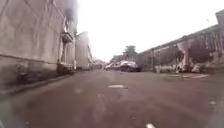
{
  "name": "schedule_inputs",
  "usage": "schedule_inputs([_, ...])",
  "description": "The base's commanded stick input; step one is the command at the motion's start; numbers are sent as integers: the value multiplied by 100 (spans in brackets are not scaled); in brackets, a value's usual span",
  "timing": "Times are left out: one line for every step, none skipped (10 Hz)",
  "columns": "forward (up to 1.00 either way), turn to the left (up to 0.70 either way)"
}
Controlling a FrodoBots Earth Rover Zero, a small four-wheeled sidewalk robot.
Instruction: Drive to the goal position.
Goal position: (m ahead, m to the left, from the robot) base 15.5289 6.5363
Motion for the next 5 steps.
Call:
schedule_inputs([100, -1])
schedule_inputs([100, -1])
schedule_inputs([100, -1])
schedule_inputs([100, -1])
schedule_inputs([100, -1])
